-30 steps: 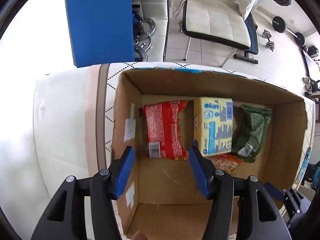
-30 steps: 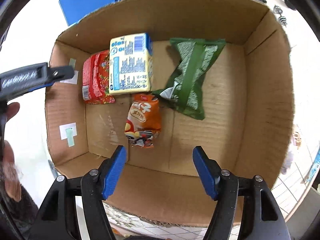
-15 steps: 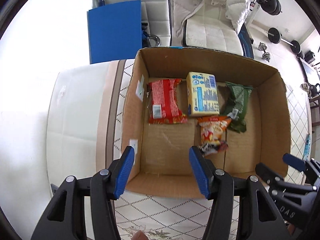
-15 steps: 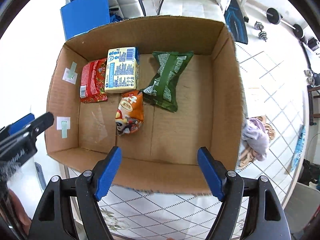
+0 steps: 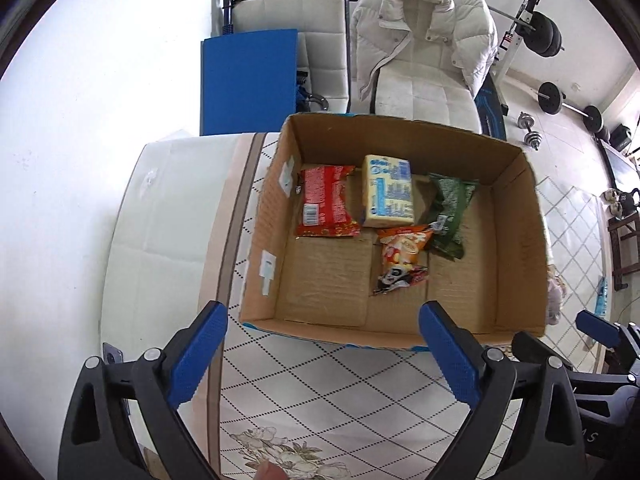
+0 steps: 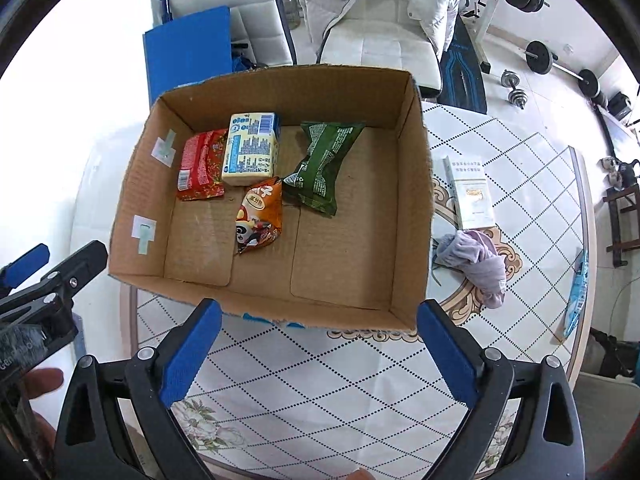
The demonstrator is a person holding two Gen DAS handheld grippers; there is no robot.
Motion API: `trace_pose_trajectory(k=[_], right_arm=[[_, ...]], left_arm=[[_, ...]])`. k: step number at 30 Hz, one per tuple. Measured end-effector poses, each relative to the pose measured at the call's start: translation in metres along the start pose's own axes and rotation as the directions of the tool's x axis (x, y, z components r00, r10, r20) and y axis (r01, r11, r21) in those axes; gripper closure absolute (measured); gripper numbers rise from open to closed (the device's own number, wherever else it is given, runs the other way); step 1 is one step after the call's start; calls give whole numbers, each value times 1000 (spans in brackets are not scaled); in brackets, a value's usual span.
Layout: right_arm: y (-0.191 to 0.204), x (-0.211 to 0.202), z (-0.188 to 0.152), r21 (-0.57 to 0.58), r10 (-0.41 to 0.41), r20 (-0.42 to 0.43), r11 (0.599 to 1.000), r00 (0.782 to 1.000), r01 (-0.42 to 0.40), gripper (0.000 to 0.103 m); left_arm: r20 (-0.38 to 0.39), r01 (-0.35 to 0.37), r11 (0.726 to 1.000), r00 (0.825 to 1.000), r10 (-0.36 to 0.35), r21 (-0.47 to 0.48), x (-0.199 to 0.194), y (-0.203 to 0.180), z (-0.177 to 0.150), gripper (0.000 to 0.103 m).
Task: Organize soft objects
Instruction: 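Grasp the white booklet with the left tool while the right tool grasps the lilac cloth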
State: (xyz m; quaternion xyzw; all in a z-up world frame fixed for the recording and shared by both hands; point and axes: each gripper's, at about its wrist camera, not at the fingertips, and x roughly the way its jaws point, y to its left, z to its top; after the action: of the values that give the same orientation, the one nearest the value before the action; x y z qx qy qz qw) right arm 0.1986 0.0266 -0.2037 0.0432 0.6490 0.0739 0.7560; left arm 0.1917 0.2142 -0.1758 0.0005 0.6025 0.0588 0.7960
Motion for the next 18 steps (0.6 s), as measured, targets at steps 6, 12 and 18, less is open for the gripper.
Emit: trace_pose_trajectory(k=[6,12,18], right_arm=[[-73,-26,-4,98,23,29,995,999,-25,3],[-183,-8,-9,198,43,-26,979,999,-37,3],[-203,77,12,10,16,-171,1000,985,-15,3]], left_arm=[[1,49,993,999,-50,110,-30,-80,9,5],[-14,-3,965,1000,7,262,-14,-183,20,5],[-36,-188,937,978,208,296,47,-222,28,5]])
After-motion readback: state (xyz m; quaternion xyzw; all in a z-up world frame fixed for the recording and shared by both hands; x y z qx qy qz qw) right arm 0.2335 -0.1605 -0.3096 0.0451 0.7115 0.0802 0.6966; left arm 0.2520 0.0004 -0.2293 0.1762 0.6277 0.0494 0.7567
